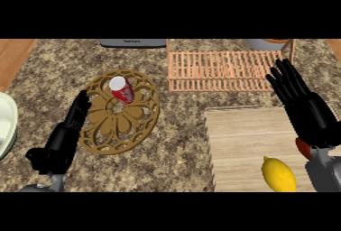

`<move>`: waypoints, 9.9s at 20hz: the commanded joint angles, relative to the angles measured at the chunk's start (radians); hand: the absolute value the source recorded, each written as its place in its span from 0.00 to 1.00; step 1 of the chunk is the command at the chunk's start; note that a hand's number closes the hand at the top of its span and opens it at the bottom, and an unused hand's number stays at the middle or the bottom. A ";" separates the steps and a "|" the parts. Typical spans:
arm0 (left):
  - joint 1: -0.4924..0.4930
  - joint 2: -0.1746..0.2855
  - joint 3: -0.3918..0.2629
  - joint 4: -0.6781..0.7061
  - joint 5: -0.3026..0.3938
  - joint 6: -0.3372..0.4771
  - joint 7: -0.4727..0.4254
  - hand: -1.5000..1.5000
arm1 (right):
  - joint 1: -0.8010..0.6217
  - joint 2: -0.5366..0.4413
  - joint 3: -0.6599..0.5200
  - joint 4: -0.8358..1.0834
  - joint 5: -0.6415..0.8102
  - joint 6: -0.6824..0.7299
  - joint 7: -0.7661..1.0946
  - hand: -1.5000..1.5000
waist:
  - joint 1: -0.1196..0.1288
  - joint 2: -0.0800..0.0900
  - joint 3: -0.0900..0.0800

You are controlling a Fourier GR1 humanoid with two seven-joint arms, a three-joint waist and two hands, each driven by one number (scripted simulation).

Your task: Pick the bell pepper from the tray and place it in the tiered shelf

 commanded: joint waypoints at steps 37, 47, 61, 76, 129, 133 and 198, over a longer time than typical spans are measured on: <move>-0.059 -0.039 0.162 -0.006 0.017 0.045 0.123 0.50 | 0.035 -0.553 -0.099 -0.235 0.625 0.718 -0.040 0.00 | -0.047 -0.019 -0.027; -0.068 -0.072 0.148 -0.001 -0.015 0.035 0.117 0.50 | 0.032 -0.535 0.055 -0.251 1.008 0.648 0.054 0.00 | -0.031 -0.015 -0.027; -0.008 -0.082 0.217 -0.123 -0.049 -0.023 0.195 0.50 | -0.013 -0.356 0.010 0.067 1.249 0.553 -0.201 0.00 | -0.026 -0.016 -0.027; 0.007 -0.121 0.288 -0.121 -0.046 -0.103 0.188 0.50 | 0.073 -0.252 -0.052 0.176 1.406 0.426 -0.393 0.00 | -0.032 -0.017 -0.027; -0.087 -0.178 0.285 -0.090 -0.131 -0.089 0.259 0.50 | -0.359 0.427 0.320 -0.536 1.518 0.300 1.301 1.00 | -0.033 -0.020 -0.028; -0.088 -0.178 0.297 -0.091 -0.127 -0.094 0.239 0.50 | -0.391 0.427 0.267 -0.394 1.545 0.188 1.235 1.00 | -0.027 -0.017 -0.028; -0.025 -0.211 0.360 -0.090 -0.142 -0.153 0.187 0.50 | -0.229 0.098 -0.568 -0.216 0.840 -0.081 0.697 0.00 | -0.058 -0.024 -0.027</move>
